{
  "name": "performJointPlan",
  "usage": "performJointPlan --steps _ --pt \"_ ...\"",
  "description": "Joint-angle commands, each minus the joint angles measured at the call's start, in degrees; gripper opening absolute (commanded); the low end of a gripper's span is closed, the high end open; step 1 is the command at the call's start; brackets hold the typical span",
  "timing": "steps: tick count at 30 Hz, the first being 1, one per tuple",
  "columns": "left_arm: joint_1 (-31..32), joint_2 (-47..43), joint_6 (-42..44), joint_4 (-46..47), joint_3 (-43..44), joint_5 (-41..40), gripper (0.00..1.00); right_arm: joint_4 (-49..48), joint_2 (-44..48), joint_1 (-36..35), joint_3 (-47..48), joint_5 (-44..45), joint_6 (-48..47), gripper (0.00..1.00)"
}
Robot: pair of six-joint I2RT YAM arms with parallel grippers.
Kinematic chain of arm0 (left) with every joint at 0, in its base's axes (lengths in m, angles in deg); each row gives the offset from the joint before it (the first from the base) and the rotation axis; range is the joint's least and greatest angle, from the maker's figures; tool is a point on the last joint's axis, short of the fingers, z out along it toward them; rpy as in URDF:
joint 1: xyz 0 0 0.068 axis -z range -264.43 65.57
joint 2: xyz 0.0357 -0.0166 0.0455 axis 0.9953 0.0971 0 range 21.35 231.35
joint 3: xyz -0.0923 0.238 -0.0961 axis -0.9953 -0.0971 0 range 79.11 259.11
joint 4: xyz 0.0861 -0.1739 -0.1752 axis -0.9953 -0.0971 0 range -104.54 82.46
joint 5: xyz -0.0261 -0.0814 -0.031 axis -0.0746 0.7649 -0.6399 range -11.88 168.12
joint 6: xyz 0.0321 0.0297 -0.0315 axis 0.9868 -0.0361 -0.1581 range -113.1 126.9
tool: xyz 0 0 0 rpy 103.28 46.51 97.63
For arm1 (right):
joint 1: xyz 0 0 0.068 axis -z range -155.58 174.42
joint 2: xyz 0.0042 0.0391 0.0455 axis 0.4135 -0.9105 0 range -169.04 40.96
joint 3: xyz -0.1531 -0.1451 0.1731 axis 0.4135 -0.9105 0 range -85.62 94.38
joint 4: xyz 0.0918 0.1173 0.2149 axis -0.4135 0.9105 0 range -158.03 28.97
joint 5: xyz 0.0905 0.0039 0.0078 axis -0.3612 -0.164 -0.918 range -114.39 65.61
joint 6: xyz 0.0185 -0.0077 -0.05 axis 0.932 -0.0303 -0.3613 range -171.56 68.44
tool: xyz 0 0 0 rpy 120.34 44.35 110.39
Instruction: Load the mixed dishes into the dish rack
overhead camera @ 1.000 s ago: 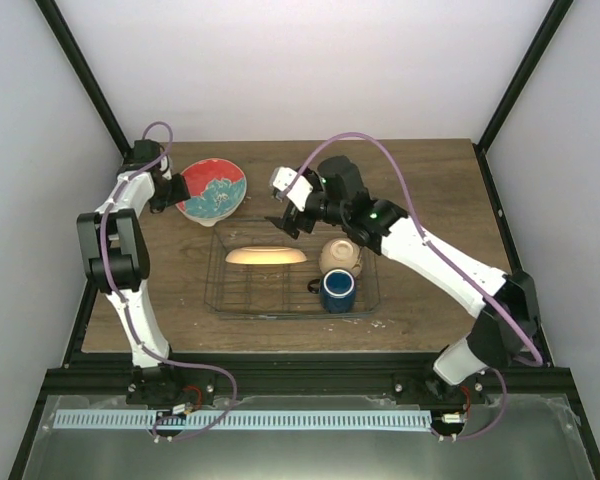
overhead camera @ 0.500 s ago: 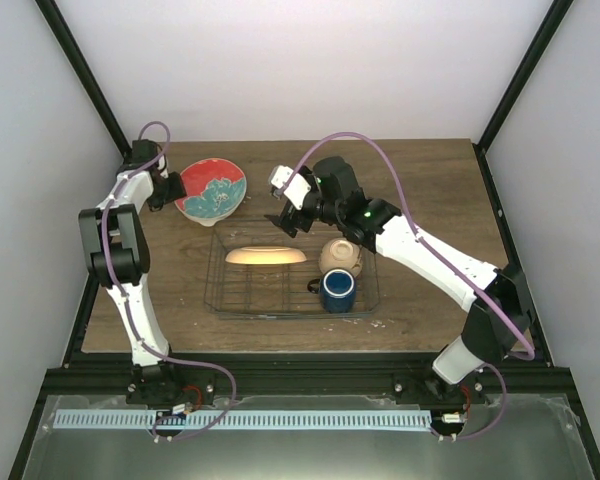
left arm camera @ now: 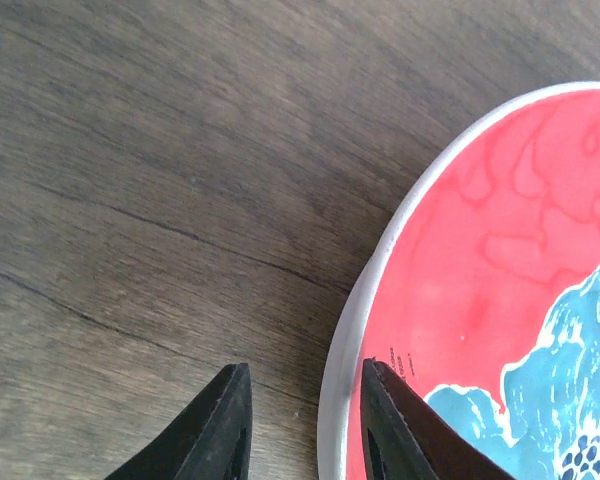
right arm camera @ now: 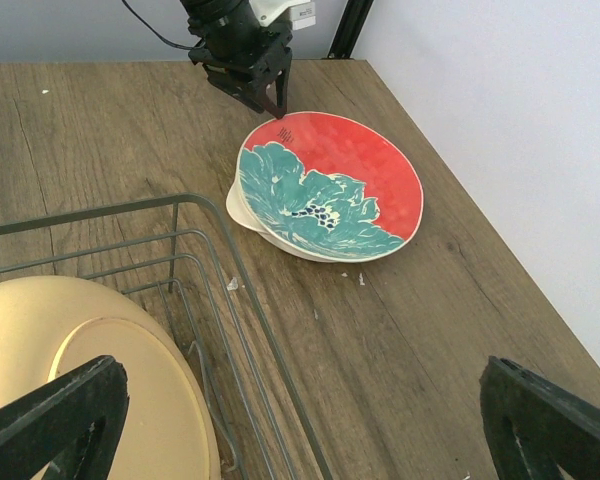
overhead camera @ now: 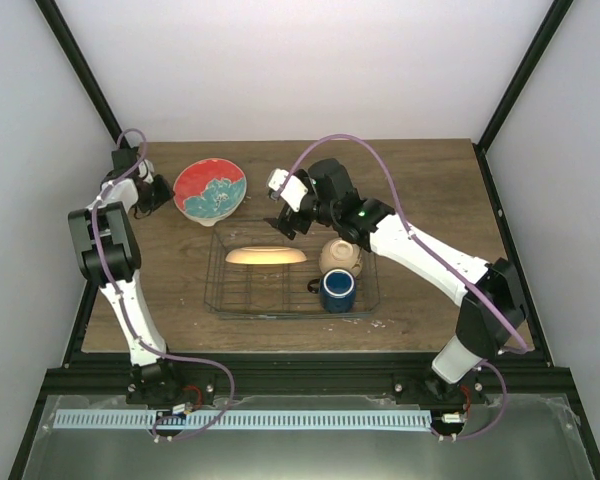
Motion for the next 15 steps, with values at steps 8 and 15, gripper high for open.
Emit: performJointPlan --steps 8,15 --pt "-0.22 2.88 -1.01 4.25 -1.13 7.52 0.28 0.28 -1.89 0.22 2.78 0.06 0.09 0.97" --pt "-0.22 3.24 -0.98 4.88 -1.32 8.6 0.18 0.57 -2.85 0.22 3.36 0.0 0.0 0.97"
